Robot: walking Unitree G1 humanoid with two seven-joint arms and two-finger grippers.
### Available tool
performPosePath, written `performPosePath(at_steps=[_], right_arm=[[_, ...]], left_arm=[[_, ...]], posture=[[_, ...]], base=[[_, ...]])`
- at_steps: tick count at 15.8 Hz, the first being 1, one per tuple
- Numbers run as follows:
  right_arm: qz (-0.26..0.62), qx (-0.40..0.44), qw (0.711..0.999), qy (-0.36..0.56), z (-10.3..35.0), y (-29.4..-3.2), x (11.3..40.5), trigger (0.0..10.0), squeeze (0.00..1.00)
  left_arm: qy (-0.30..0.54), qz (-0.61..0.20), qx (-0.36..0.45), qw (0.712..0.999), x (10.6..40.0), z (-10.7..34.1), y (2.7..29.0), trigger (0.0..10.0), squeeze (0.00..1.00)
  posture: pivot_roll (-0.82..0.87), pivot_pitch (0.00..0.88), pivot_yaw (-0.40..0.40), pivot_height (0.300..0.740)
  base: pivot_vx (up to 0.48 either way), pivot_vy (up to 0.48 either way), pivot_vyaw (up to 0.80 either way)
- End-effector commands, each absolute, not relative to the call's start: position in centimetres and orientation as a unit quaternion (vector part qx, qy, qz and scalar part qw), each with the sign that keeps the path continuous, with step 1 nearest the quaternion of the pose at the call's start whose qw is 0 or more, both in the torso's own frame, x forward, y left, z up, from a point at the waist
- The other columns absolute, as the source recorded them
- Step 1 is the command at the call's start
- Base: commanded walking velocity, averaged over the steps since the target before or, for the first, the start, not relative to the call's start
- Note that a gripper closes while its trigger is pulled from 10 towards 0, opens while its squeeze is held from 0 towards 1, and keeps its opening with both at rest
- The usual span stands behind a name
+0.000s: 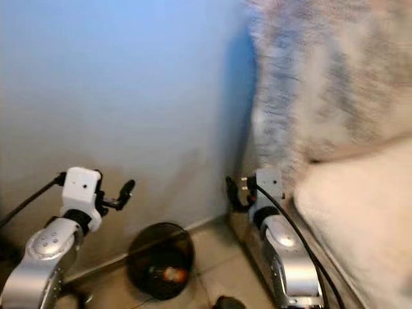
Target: Clean up the room
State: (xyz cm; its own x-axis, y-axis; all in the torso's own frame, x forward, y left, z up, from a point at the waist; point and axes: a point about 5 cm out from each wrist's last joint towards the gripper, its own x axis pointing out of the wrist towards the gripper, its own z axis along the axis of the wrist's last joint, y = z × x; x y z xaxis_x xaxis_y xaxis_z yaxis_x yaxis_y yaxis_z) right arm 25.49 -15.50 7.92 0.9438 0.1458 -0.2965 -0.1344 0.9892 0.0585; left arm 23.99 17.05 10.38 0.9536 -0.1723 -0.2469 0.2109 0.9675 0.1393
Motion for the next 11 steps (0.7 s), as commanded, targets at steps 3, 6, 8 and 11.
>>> performPosePath(at_steps=[3, 6, 8, 11], right_arm=[[0.071, 0.020, 0.986, 0.148, 8.22, -15.43, 25.59, 10.0, 1.00], [0.062, 0.021, 0.987, 0.147, 8.35, -15.74, 25.70, 10.0, 1.00], [0.062, 0.020, 0.987, 0.148, 8.28, -15.68, 25.70, 10.0, 1.00], [0.047, 0.013, 0.989, 0.142, 8.55, -16.20, 25.95, 10.0, 1.00]], left_arm=[[0.110, -0.089, 0.083, 0.986, 24.21, 10.73, 17.21, 10.0, 0.00], [0.100, -0.084, 0.076, 0.988, 24.37, 11.17, 17.33, 10.0, 0.00], [0.092, -0.073, 0.069, 0.991, 24.58, 11.44, 17.55, 10.0, 0.00], [0.093, -0.070, 0.066, 0.991, 24.85, 11.41, 17.54, 10.0, 0.00]], posture=[[0.00, 0.000, 0.040, 0.740], [0.01, 0.000, 0.035, 0.740], [0.01, 0.000, 0.034, 0.740], [0.00, 0.000, 0.034, 0.740]], base=[[0.000, -0.160, -0.76], [0.000, 0.000, -0.76], [0.000, 0.000, -0.76], [0.000, 0.000, -0.76]])
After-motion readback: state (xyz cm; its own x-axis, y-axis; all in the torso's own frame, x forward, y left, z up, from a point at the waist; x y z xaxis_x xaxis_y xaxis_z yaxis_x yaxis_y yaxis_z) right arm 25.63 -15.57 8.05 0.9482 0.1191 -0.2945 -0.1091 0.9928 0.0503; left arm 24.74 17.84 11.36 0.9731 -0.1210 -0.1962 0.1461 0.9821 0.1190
